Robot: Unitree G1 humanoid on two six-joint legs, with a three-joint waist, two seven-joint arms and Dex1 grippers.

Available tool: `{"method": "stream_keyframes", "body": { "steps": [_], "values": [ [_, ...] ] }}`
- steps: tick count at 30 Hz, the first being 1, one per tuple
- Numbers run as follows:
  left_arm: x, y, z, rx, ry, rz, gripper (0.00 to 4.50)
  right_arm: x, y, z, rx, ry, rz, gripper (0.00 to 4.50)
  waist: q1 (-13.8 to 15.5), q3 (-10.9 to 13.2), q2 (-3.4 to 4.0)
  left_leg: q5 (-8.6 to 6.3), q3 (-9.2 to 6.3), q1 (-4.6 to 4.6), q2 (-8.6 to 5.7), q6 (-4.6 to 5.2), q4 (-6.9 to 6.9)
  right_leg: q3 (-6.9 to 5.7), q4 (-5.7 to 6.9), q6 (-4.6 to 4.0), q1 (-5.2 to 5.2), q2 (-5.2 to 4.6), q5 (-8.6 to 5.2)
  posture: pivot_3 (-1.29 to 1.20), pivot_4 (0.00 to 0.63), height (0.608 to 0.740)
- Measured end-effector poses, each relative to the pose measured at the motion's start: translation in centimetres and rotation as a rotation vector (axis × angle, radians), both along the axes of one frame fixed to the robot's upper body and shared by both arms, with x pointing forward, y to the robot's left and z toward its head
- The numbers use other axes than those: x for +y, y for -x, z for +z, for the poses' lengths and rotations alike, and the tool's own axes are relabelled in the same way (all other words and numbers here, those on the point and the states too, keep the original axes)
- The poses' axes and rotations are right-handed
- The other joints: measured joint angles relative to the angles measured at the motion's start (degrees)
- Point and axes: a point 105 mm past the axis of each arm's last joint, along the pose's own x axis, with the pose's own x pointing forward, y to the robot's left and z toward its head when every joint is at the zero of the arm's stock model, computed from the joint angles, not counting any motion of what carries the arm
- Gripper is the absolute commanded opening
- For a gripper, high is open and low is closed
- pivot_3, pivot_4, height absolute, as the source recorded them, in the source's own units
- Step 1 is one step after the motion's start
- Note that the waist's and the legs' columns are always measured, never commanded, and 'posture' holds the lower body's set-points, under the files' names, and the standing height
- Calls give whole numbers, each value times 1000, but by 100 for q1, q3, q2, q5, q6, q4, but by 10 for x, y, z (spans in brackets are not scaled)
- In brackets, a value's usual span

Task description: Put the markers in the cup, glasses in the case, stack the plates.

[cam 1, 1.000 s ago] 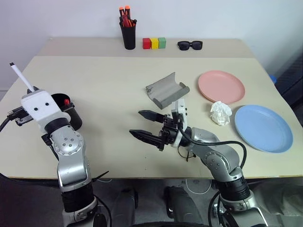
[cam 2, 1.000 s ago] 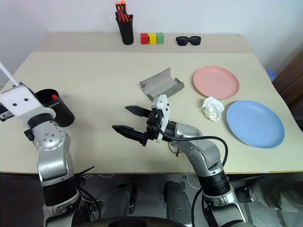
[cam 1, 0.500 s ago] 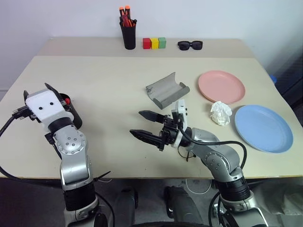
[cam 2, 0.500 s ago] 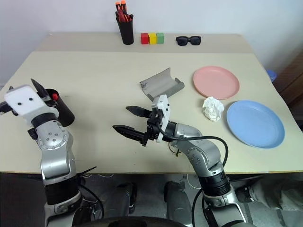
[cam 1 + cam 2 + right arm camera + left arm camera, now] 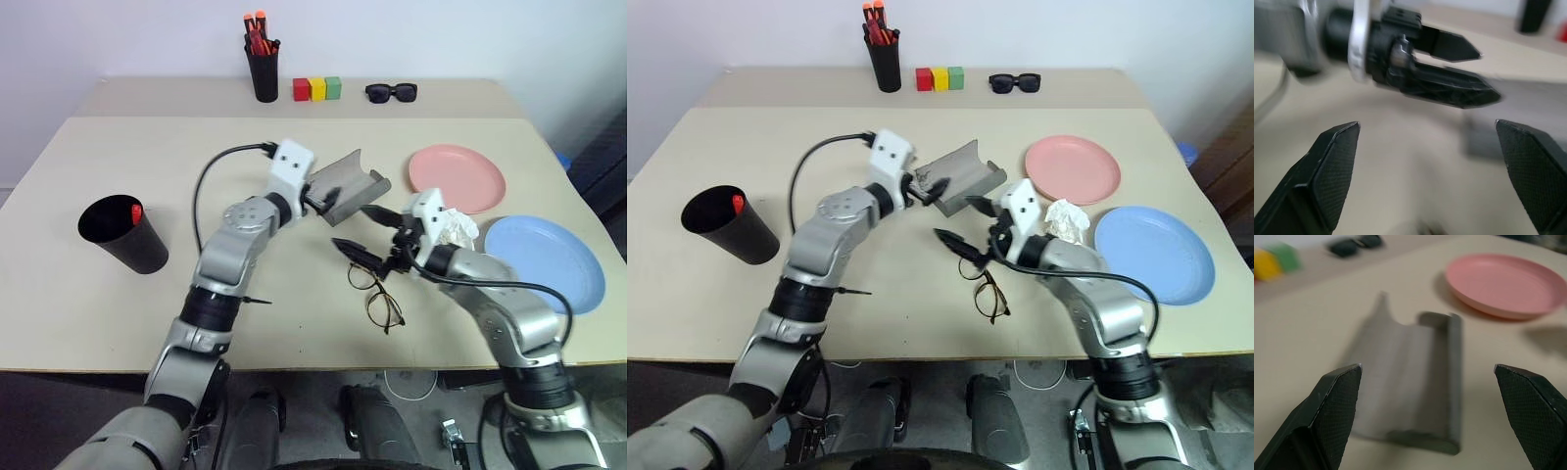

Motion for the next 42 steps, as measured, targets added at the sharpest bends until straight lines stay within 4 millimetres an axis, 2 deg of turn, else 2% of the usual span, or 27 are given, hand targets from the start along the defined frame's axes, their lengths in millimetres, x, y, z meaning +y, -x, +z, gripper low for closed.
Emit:
{"method": "stream_keyframes", "body": {
  "steps": [2,7,8,10,17,24,27,32,34,38,42],
  "values": [
    [-5,-7,-8,71,-13,-28,4447,-19,5,-3,-2,64,-54,4500,-7,0,1,-3,2,0,-1,5,0,3,0,4,0,-1,-3,0,150,740],
    [-18,-11,-31,174,-56,-124,4447,-51,22,-5,-6,146,-174,4500,14,1,2,-4,2,-3,-2,7,0,5,1,8,-2,-2,-5,0,150,740],
    [-18,-12,-34,187,-64,-137,4211,-55,26,-7,-3,156,-197,4500,20,2,2,-4,3,-4,-2,7,1,5,0,8,-2,-2,-5,0,150,740],
    [-18,-13,-37,196,-68,-159,3677,-60,32,-9,4,167,-228,4500,14,2,2,-4,7,-4,-4,7,4,10,0,9,-1,-7,-5,0,150,740],
    [-24,-15,-41,177,-72,-176,125,-59,37,-6,-13,178,-249,4500,16,2,2,-4,7,-3,-4,7,5,11,0,9,-1,-7,-5,0,150,740],
    [-14,-16,-31,81,-108,-235,53,-58,37,-6,-11,175,-245,4500,9,2,1,-4,6,-3,-4,7,3,11,1,9,-2,-6,-4,0,150,740],
    [15,-9,-25,-3,-170,-319,53,-56,37,-6,4,164,-233,4500,-37,1,4,-4,10,1,3,7,-4,13,4,6,-6,-3,-3,0,150,740],
    [74,25,-36,-24,-319,-506,53,-49,39,-12,36,158,-189,4500,-1,3,9,-4,10,-2,7,7,-3,13,5,-6,-8,-3,-8,0,150,740],
    [85,36,-39,-1,-344,-560,53,-44,41,-14,47,153,-166,4500,53,3,9,-4,6,-5,6,7,7,12,3,-19,-1,-9,-16,0,150,740],
    [93,52,-39,46,-330,-627,53,-40,42,-16,58,147,-133,4500,101,3,8,-4,9,-5,4,8,19,12,-3,-21,8,-14,-17,0,150,740],
    [98,57,-43,74,-333,-637,1259,-35,42,-17,72,138,-102,4500,94,3,9,-5,8,-1,6,8,17,11,3,-21,7,-5,-17,0,150,740]
  ]
}}
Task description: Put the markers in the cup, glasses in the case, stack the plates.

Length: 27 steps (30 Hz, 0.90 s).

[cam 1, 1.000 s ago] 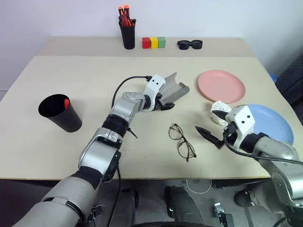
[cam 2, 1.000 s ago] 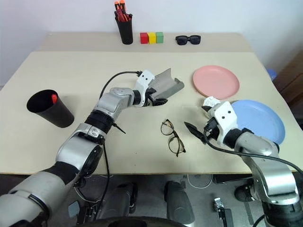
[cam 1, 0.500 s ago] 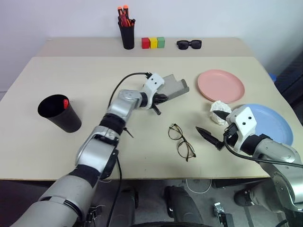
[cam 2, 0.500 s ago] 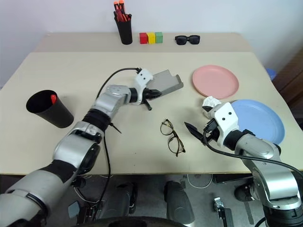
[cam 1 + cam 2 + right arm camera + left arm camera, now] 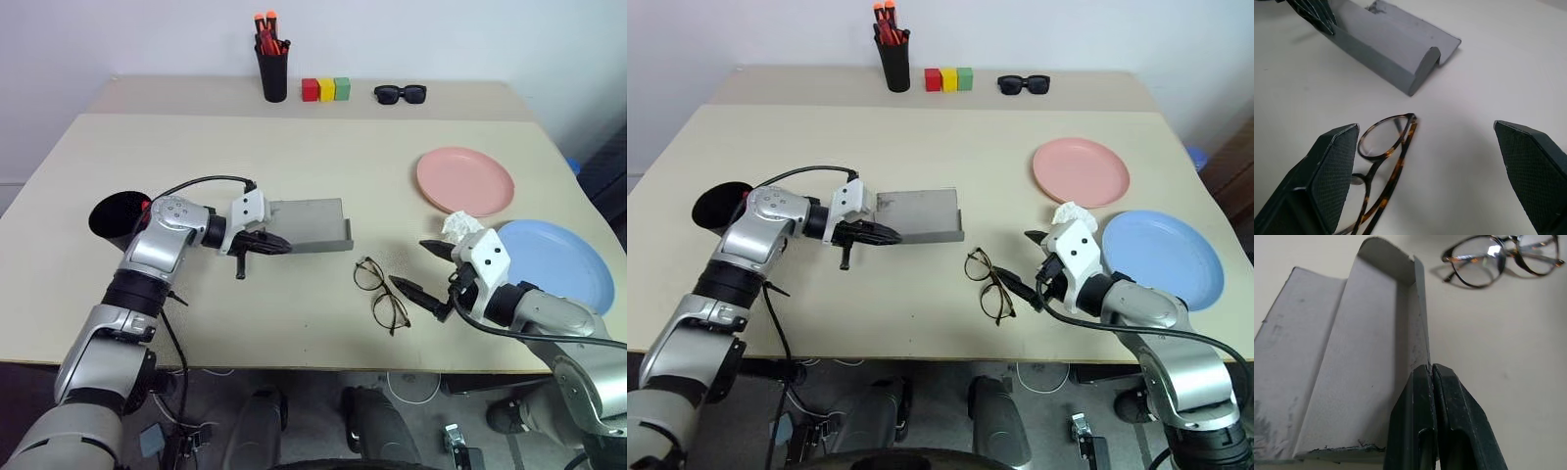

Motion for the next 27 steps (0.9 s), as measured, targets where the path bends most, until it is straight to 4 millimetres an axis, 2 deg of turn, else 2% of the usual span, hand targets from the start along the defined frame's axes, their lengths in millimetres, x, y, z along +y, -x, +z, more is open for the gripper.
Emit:
{"method": "stream_keyframes", "body": {
  "steps": [4,5,10,14,18,21,25,27],
  "values": [
    [-1,-2,2,-35,12,8,3387,0,0,-3,33,-16,7,4500,-2,0,0,0,0,0,0,0,0,0,1,2,0,0,1,0,150,740],
    [-2,-4,4,-55,27,17,3798,0,0,-4,50,-20,5,4500,-1,0,0,0,-1,0,0,0,0,0,1,3,0,0,2,0,150,740],
    [-13,-10,22,-149,115,54,3798,1,2,-13,160,-45,-9,4500,2,0,0,0,-2,0,1,0,0,0,2,15,-1,0,8,0,150,740],
    [-26,11,46,-229,203,-2,3798,4,1,-18,261,-64,-28,4500,-60,-2,3,-1,-1,1,8,2,-4,1,2,15,-1,-4,8,0,150,740],
    [-32,51,29,-150,236,-62,3798,9,5,-24,348,-82,-35,4500,-110,-3,8,-2,-1,7,13,4,-11,1,7,13,-2,2,8,0,150,740],
    [-27,81,8,-94,188,-72,3798,17,3,-23,390,-105,-29,4500,-114,-5,16,-2,3,11,16,4,-10,3,7,-3,-1,6,4,0,150,740],
    [-26,105,-12,-16,158,-58,3798,20,0,-25,432,-99,-36,4500,-60,-5,16,-2,5,7,16,4,1,2,-3,-8,6,-1,0,0,150,740],
    [-26,108,-15,-10,153,-48,3798,19,-2,-26,448,-100,-48,4500,-65,-5,16,-2,9,7,16,4,2,3,-7,-8,8,-6,0,0,150,740]
  ]
}}
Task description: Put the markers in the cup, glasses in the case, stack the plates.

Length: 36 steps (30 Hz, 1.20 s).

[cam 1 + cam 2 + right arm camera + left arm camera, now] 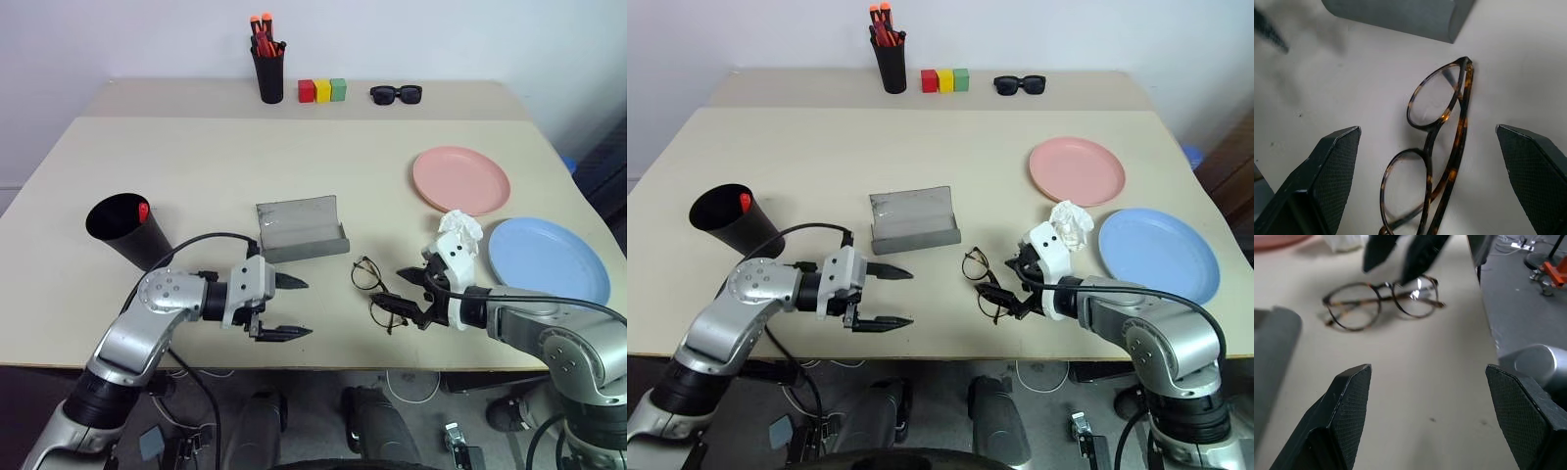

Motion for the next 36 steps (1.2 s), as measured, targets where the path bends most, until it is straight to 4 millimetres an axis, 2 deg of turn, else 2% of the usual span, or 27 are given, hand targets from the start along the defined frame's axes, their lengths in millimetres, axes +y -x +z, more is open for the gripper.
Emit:
{"method": "stream_keyframes", "body": {
  "steps": [3,6,13,21,24,27,30,32,36],
  "values": [
    [-1,2,-1,2,4,23,3798,0,-4,0,17,1,-8,4500,-15,0,0,0,1,0,-3,0,-3,0,1,0,-2,4,0,0,150,740],
    [-1,1,-2,15,12,48,3853,0,-6,-3,43,6,-17,3614,-21,0,0,0,0,0,-2,0,-5,-1,3,0,-5,9,0,0,150,740],
    [-1,-2,-1,1,21,80,3853,2,-4,-9,82,20,-8,88,-24,0,0,0,1,0,-2,1,-5,-1,3,0,-5,9,0,0,150,740],
    [-1,-8,0,-14,45,141,3853,4,-5,-2,58,56,25,25,-21,0,1,0,3,0,-3,1,-4,0,2,1,-5,6,0,0,150,740],
    [7,-12,-5,2,66,223,3853,3,-11,14,-36,120,61,25,-39,2,3,-1,4,0,-2,1,-5,0,2,1,-8,7,0,0,150,740],
    [24,-16,-11,31,97,348,3853,8,-21,44,-206,207,154,25,-67,6,11,-1,13,-2,2,1,-11,2,4,1,-21,10,0,0,150,740],
    [39,-22,-9,28,147,461,3853,34,-33,82,-424,249,308,25,-72,6,11,-1,13,-3,6,1,-13,0,6,-1,-27,15,1,0,150,740],
    [46,-25,-7,20,178,520,3853,56,-47,99,-524,241,397,25,-79,6,11,-1,15,-4,6,1,-12,0,5,-3,-26,14,3,0,150,740],
    [56,-27,-7,11,185,585,3853,87,-76,100,-586,260,533,25,-62,6,9,-1,16,-7,1,1,-13,1,5,-3,-28,9,5,0,150,740]
  ]
}}
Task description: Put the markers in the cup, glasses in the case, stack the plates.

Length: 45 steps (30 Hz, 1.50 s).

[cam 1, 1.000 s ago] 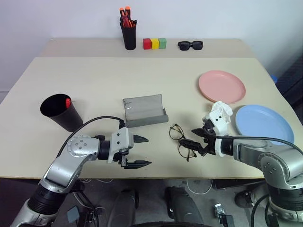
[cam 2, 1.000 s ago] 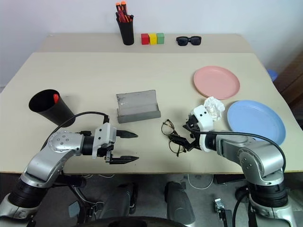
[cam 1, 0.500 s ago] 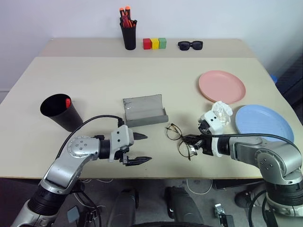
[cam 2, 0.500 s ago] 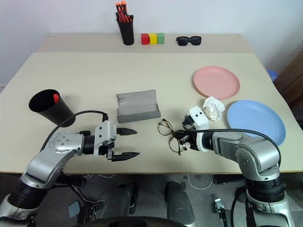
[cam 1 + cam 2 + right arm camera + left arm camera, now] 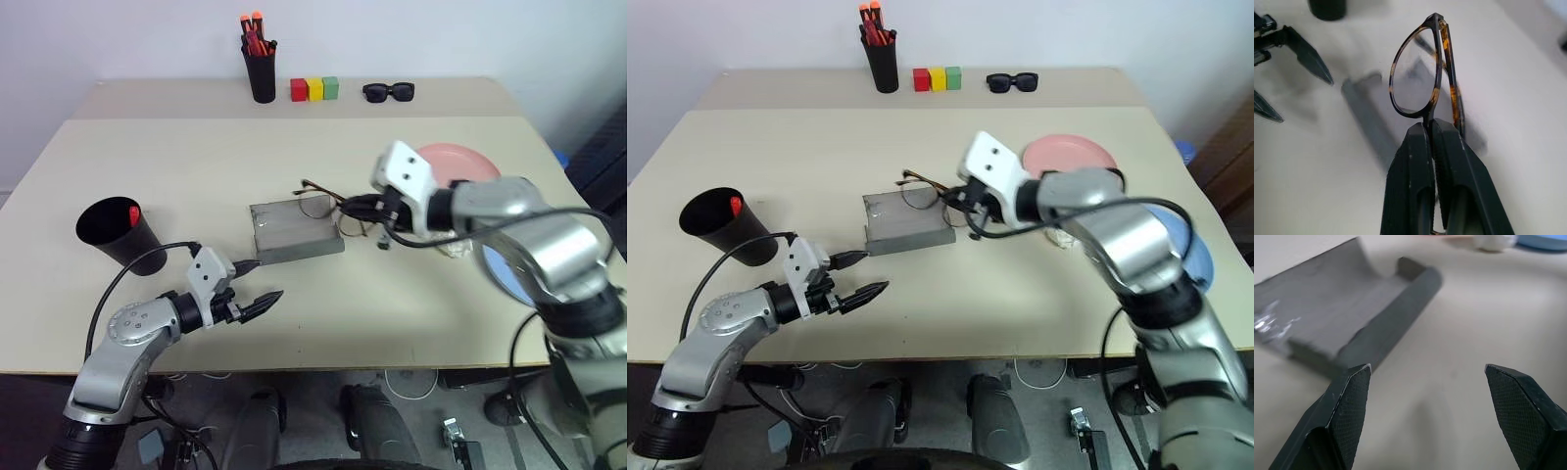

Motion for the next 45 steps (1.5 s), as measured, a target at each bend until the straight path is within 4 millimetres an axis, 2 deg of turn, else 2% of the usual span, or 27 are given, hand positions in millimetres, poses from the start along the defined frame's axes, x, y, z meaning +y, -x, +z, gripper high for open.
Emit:
{"method": "stream_keyframes", "body": {
  "steps": [3,5,8,14,18,21,23,26,29,32,35,38,39,41,45],
  "values": [
    [7,1,-1,-2,-4,42,3853,21,-17,-14,-11,75,98,25,4,0,0,0,2,-2,-2,0,-1,0,1,4,-2,-4,3,0,150,740],
    [10,3,0,-5,-5,66,3853,28,-27,-26,-6,133,142,25,10,0,0,0,0,-3,-2,0,-1,-1,2,7,-4,-4,5,0,150,740],
    [14,6,3,-20,-1,100,3853,30,-35,-42,11,192,191,25,19,1,0,0,-2,-3,-2,-1,-4,-1,5,10,-5,-7,8,0,150,740],
    [18,11,-3,-5,7,145,3853,28,-34,-60,46,255,267,25,5,2,2,0,-4,-1,-2,-1,-5,-2,8,1,-8,-5,5,0,150,740],
    [20,12,-5,-8,7,164,3853,27,-29,-64,76,263,305,1425,7,2,2,0,-3,-1,-2,-2,-5,-2,9,0,-9,-5,5,0,150,740],
    [21,11,-3,-14,9,170,3853,28,-31,-61,65,241,294,2924,4,2,2,0,-3,-1,-2,-2,-5,-1,9,-1,-9,-5,6,0,150,740],
    [21,7,3,-33,18,179,3853,30,-35,-55,35,205,258,2924,8,2,2,1,-4,-2,-2,-3,-5,-2,11,-2,-11,-4,6,0,150,740],
    [19,-7,20,-65,67,202,3853,31,-41,-42,-16,146,209,2924,32,2,3,2,-6,-2,-5,-5,-4,-2,12,5,-10,-5,10,0,150,740],
    [13,-28,34,-72,129,233,3029,26,-38,-28,-70,91,168,2962,59,0,-1,2,-15,-2,-10,-6,-2,-7,12,19,-4,-5,18,0,150,740],
    [6,-54,44,-67,135,253,1545,11,-24,-34,-78,54,127,2962,75,-1,-3,2,-23,-2,-16,-6,-2,-12,12,21,3,-6,19,0,150,740],
    [-10,-97,60,-44,188,311,1545,-8,-5,-52,-38,18,47,2962,121,2,-8,3,-31,-4,-19,-6,7,-18,10,23,9,-5,19,0,150,740],
    [-23,-137,84,15,223,392,1545,-13,20,-64,-16,-25,-4,2962,74,4,-11,4,-29,-4,-20,-7,8,-17,11,29,10,-4,20,0,150,740],
    [-25,-144,89,34,219,407,1545,-14,26,-65,-18,-33,-15,2962,28,4,-11,3,-25,-2,-20,-6,6,-14,11,31,8,-4,20,0,150,740],
    [-35,-159,90,102,197,414,1545,-20,38,-68,-37,-56,-62,2962,-9,3,-10,3,-23,2,-19,-6,-1,-12,13,31,5,0,20,0,150,740],
    [-48,-179,75,244,113,416,1545,-27,55,-76,-39,-92,-149,2962,-14,4,-10,4,-21,0,-19,-7,-2,-11,16,32,-1,3,19,0,150,740]
  ]
}}
